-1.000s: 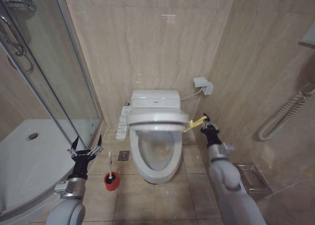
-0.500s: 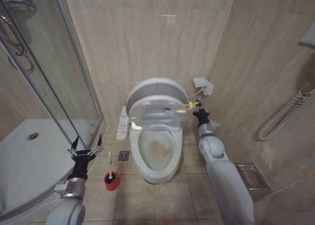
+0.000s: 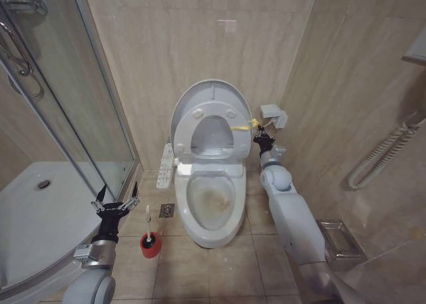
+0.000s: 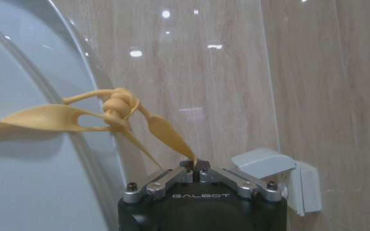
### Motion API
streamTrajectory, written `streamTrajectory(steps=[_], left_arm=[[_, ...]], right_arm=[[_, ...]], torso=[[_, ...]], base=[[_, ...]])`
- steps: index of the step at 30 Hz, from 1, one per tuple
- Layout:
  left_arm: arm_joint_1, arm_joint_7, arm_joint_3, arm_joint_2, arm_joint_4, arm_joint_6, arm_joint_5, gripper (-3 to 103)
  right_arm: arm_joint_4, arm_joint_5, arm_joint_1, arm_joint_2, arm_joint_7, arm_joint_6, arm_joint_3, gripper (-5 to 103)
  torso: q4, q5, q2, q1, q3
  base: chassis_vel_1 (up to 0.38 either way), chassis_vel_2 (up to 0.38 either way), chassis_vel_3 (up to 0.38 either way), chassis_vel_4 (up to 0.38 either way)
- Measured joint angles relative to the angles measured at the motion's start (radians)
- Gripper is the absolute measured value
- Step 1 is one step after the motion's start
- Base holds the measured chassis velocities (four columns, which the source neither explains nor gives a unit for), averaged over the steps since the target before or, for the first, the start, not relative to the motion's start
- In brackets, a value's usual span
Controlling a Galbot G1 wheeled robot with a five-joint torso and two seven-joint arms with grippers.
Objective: Open the toilet lid, clean the toilet bowl with a toilet brush, close the toilet lid, and flush.
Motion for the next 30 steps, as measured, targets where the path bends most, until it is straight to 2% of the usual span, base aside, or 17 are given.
streamTrajectory(steps=[7, 18, 30], left_arm=[[0.000, 0.000, 0.000, 0.000, 0.000, 0.000, 0.000, 100], [0.000, 0.000, 0.000, 0.000, 0.000, 0.000, 0.000, 100], [0.000, 0.000, 0.000, 0.000, 0.000, 0.000, 0.000, 100]], right_arm=[[-0.011, 0.004, 0.019, -0.009, 0.002, -0.010, -0.007, 1], [-0.008, 0.043, 0.040, -0.074, -0.014, -0.011, 0.016, 1], [0.026, 0.052, 0.040, -0.071, -0.011, -0.016, 0.016, 1]], torso=[[0.0003, 0.0000, 0.000, 0.000, 0.000], [0.0007, 0.0001, 0.000, 0.000, 0.000], [-0.0001, 0.0002, 0.000, 0.000, 0.000]], base=[[0.000, 0.000, 0.000, 0.000], [0.000, 0.000, 0.000, 0.000], [0.000, 0.000, 0.000, 0.000]])
